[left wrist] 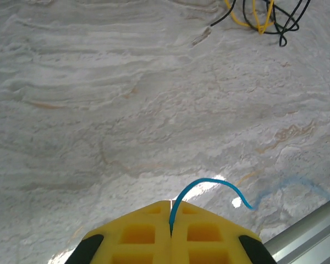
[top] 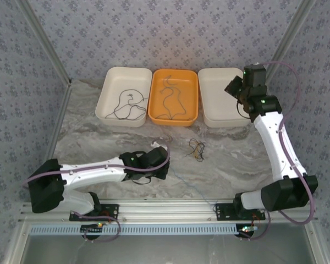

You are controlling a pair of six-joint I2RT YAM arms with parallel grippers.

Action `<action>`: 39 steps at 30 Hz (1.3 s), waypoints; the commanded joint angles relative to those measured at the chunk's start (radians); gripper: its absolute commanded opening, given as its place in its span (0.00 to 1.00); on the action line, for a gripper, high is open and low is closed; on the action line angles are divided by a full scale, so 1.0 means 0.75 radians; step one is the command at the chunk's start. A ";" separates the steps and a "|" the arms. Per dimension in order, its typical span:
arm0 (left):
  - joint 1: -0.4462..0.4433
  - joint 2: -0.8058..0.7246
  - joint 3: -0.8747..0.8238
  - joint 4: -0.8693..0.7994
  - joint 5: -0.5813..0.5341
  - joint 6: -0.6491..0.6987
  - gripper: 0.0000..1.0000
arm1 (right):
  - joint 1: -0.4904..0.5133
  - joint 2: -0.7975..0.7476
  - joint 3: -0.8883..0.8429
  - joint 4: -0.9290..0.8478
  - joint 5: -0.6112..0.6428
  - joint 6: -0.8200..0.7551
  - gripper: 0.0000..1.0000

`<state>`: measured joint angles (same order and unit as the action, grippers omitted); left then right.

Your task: Untangle the cables

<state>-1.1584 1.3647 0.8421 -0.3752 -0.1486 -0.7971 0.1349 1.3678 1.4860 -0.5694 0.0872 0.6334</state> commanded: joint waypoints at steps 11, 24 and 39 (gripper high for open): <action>0.082 -0.081 0.270 -0.100 -0.189 0.005 0.00 | 0.612 -0.434 -0.811 0.339 0.033 0.010 0.44; 0.328 -0.080 0.656 -0.355 0.215 0.474 0.00 | 0.678 -0.553 -1.129 0.864 -0.603 -0.685 0.79; 0.420 -0.046 0.775 -0.459 0.370 0.588 0.00 | 0.712 -0.206 -0.803 0.819 -0.706 -0.740 0.45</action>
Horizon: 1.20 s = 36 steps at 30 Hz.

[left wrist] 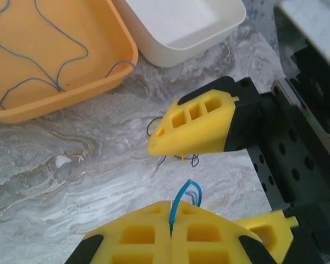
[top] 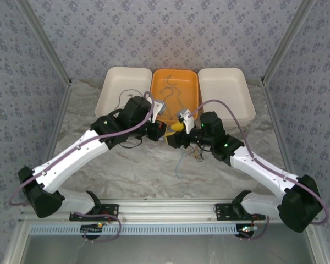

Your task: Untangle the cables

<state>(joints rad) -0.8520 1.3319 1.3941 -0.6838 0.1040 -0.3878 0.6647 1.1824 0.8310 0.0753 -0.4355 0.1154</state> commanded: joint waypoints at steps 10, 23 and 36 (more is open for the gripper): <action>0.020 -0.015 0.074 -0.266 -0.054 0.174 0.00 | 0.088 0.028 0.187 -0.385 0.385 -0.349 0.00; -0.086 -0.024 -0.010 -0.491 -0.185 0.370 0.00 | 0.157 0.076 0.370 -0.654 0.759 -0.647 0.00; -0.050 -0.508 -0.119 -0.217 -0.724 -0.106 0.67 | -0.156 0.070 0.518 -0.724 0.506 -0.352 0.00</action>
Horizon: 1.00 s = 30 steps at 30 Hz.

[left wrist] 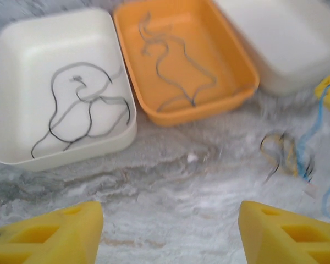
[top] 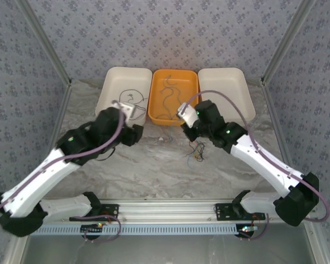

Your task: Untangle the cables

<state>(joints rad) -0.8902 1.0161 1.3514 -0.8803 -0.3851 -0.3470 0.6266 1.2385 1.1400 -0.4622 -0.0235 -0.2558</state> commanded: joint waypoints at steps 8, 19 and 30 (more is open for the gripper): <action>-0.041 -0.237 -0.516 0.425 0.292 -0.412 0.65 | -0.604 0.161 0.405 0.029 0.016 0.602 0.00; -0.288 -0.259 -0.858 0.731 0.153 -0.584 0.65 | -0.882 0.809 0.940 -0.076 -0.061 0.871 0.00; -0.316 -0.162 -0.834 0.763 0.174 -0.581 0.65 | -0.979 1.381 1.399 -0.382 -0.235 0.955 0.27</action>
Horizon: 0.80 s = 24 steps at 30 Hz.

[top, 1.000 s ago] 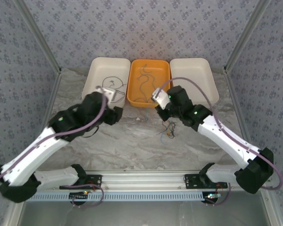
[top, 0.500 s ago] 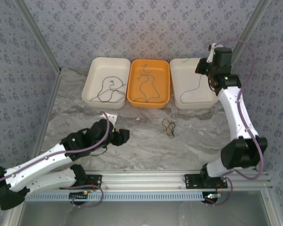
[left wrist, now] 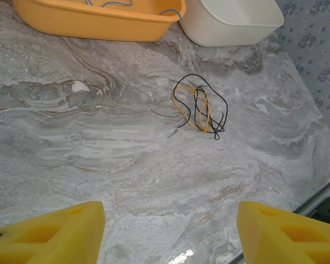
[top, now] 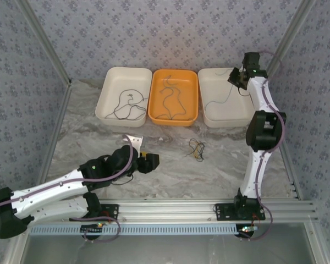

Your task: Untangle the cables

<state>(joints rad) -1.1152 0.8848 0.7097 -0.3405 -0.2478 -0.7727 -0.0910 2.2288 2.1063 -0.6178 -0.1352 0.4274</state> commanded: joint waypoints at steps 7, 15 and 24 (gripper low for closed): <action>-0.035 0.046 -0.013 0.096 -0.023 -0.052 0.65 | 0.006 -0.215 -0.188 -0.036 0.000 -0.001 0.60; -0.035 0.114 -0.042 0.134 -0.086 -0.130 0.63 | 0.299 -0.896 -1.030 0.197 0.325 0.188 0.47; -0.039 0.113 -0.132 0.225 -0.039 -0.211 0.62 | 0.752 -1.206 -1.710 0.381 0.397 0.108 0.53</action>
<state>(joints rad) -1.1351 0.9798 0.6281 -0.2249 -0.2832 -0.8963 0.4572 1.3376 0.8845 -0.3836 0.1448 0.5415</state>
